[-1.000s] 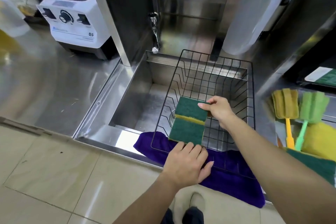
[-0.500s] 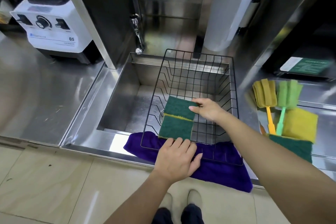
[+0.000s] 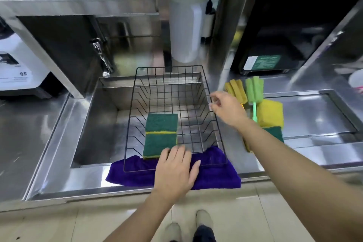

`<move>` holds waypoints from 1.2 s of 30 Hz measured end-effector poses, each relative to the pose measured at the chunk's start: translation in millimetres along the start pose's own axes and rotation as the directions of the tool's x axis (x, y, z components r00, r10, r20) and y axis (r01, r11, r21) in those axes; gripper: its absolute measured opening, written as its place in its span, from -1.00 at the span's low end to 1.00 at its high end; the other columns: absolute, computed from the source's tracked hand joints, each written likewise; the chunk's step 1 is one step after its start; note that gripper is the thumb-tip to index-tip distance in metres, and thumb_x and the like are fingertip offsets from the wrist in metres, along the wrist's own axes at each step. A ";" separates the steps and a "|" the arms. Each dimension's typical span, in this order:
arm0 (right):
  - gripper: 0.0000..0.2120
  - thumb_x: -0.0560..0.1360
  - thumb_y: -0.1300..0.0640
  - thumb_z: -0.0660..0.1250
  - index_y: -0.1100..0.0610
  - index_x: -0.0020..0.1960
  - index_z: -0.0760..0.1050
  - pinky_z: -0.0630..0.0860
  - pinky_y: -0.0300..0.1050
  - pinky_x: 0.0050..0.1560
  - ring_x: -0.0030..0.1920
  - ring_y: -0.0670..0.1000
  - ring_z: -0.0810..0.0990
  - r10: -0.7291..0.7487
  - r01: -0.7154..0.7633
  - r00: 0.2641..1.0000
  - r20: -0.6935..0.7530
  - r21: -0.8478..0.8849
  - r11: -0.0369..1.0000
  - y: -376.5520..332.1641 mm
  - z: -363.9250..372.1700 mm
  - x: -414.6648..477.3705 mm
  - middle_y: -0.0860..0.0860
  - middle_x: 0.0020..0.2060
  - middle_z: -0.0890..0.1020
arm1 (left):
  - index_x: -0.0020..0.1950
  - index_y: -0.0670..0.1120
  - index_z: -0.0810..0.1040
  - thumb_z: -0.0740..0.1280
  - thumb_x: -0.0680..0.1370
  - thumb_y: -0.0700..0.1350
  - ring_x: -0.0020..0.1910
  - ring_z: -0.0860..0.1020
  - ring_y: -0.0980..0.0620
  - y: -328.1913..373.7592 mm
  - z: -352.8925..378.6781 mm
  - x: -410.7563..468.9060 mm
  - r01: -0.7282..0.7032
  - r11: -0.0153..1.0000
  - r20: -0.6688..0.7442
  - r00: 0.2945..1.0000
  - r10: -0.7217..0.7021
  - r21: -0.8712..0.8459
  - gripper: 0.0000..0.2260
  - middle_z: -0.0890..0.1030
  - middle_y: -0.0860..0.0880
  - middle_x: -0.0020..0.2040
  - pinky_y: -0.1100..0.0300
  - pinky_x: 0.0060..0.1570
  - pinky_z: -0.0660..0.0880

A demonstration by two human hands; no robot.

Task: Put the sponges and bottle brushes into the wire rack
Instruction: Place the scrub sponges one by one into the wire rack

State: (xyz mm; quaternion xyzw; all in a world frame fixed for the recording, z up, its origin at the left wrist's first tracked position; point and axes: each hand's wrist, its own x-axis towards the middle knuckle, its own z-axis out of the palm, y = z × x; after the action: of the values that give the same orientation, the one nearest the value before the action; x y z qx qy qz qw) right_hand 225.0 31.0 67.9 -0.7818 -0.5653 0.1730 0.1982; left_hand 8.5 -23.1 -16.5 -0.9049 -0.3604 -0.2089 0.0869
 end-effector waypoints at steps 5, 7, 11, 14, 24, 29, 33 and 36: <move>-0.69 0.50 0.06 0.28 0.16 0.20 0.49 0.36 0.06 0.21 0.20 0.18 0.48 0.189 -0.211 0.973 -0.133 -0.170 0.963 47.5 -21.2 -30.8 0.14 0.18 0.55 | -0.14 -0.13 0.58 0.05 0.60 0.14 -0.33 0.52 -0.09 23.9 8.3 17.9 -0.043 0.999 0.075 0.996 0.043 -0.004 -0.55 0.55 -0.06 -0.31 0.07 -0.32 0.43; -0.54 0.46 -0.03 0.33 0.14 0.29 0.43 0.29 0.08 0.24 0.30 0.18 0.40 0.302 -0.339 0.936 -0.183 -0.226 0.913 65.9 -24.6 -46.7 0.14 0.27 0.48 | -0.17 -0.13 0.57 0.02 0.64 0.12 -0.35 0.51 -0.09 22.3 11.3 15.8 -0.062 0.998 0.039 0.997 0.062 0.000 -0.53 0.54 -0.06 -0.33 0.08 -0.37 0.42; -0.23 0.33 -0.21 0.42 0.25 0.33 0.28 0.30 0.14 0.25 0.31 0.23 0.39 0.567 -0.604 0.789 -0.238 -0.124 0.787 93.9 -23.3 -77.2 0.21 0.28 0.44 | -0.21 -0.13 0.54 -0.05 0.68 0.11 -0.37 0.50 -0.10 21.8 14.4 14.3 -0.079 0.997 -0.025 0.997 0.078 -0.008 -0.48 0.52 -0.08 -0.35 0.08 -0.38 0.40; -0.15 0.28 -0.32 0.39 0.23 0.31 0.25 0.27 0.16 0.29 0.31 0.23 0.41 0.717 -0.719 0.691 -0.095 0.009 0.695 105.0 -18.8 -90.2 0.19 0.27 0.48 | -0.23 -0.14 0.53 -0.05 0.68 0.11 -0.37 0.50 -0.10 22.0 13.5 14.4 -0.083 0.996 -0.038 0.996 0.082 -0.015 -0.47 0.52 -0.08 -0.36 0.08 -0.39 0.40; -0.36 0.36 -0.05 0.47 0.25 0.29 0.34 0.40 -0.06 0.04 0.18 0.18 0.50 0.626 -0.532 0.768 -0.138 0.407 0.743 90.5 -34.4 -91.1 0.16 0.20 0.53 | -0.15 -0.13 0.56 0.04 0.65 0.10 -0.34 0.49 -0.10 14.9 13.5 9.7 -0.125 0.992 -0.030 0.992 0.125 0.003 -0.56 0.53 -0.07 -0.32 0.06 -0.33 0.38; -0.42 0.33 -0.10 0.46 0.19 0.21 0.42 0.55 0.11 0.05 0.07 0.16 0.59 0.548 -0.323 0.790 -0.274 0.573 0.753 71.8 -56.8 -69.5 0.01 -0.10 0.55 | 0.11 -0.13 0.61 0.08 0.60 0.15 -0.30 0.52 -0.11 -8.8 7.4 0.3 -0.161 0.987 -0.020 0.987 0.161 0.021 -0.55 0.57 -0.09 -0.24 0.08 -0.33 0.39; -0.49 0.42 0.01 0.42 0.22 0.25 0.35 0.50 -0.10 -0.26 -0.20 -0.08 0.55 0.500 -0.210 0.825 -0.263 0.678 0.704 44.5 -50.3 -45.3 -0.10 -0.24 0.49 | 0.10 -0.20 0.59 0.07 0.60 0.17 -0.12 0.54 -0.12 -29.7 3.2 -10.5 -0.107 0.994 -0.024 0.994 0.107 -0.002 -0.50 0.61 -0.12 -0.09 0.00 -0.14 0.41; -0.52 0.46 0.09 0.39 0.25 0.27 0.33 0.51 -0.21 -0.39 -0.29 -0.12 0.53 0.471 -0.185 0.861 -0.191 0.744 0.642 18.8 -29.5 -27.4 -0.08 -0.30 0.48 | 0.10 -0.20 0.60 0.12 0.60 0.15 0.07 0.54 -0.14 -37.2 -0.4 -15.5 -0.099 0.995 -0.063 0.993 0.099 0.002 -0.53 0.61 -0.16 0.09 -0.03 0.07 0.40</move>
State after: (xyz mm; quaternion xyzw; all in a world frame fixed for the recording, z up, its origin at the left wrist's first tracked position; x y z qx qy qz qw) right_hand 246.7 -3.7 85.1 -0.7546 -0.2535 0.2588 0.5472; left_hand -27.4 -5.8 -22.7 -0.9147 -0.3121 -0.2329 0.1081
